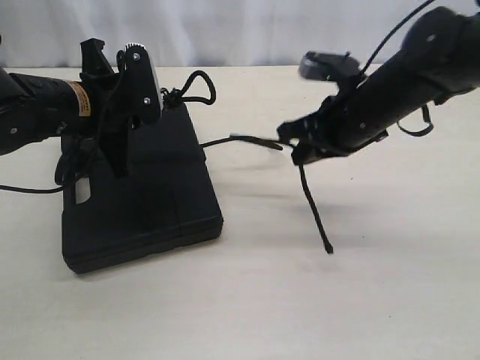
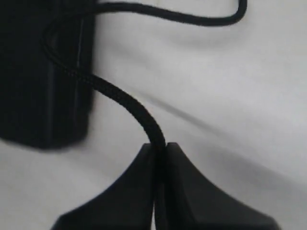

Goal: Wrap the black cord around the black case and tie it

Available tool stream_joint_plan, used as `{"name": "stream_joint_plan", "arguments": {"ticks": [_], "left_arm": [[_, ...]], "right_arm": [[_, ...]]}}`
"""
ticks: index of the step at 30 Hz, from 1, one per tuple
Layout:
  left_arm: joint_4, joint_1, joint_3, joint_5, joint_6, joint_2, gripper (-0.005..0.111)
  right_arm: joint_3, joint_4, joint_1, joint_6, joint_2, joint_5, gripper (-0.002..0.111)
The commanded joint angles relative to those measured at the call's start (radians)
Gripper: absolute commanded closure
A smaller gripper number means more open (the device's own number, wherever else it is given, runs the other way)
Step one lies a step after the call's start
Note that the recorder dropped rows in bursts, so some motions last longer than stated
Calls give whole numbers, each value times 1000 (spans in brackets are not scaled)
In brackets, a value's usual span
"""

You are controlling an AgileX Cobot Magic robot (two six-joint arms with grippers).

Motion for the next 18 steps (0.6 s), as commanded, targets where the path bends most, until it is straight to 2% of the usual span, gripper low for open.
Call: {"name": "stream_joint_plan", "arguments": {"ticks": [1,6,10,18], "left_arm": [[51,-2,2,-42,3,-5,107],[190,-2,2,-85,3,-5,107],[324,-2,2,-95,3,-5,107],[568,-2,2,-107,3,-5,107]], "right_arm": [[-9,454,-141,-189,17,-38,104],[-9,879,-170,-444,79,-2,104],[-11,1194,-170,-621,155,133,104],[-129,1194,-170,-617,254,178,104]]}}
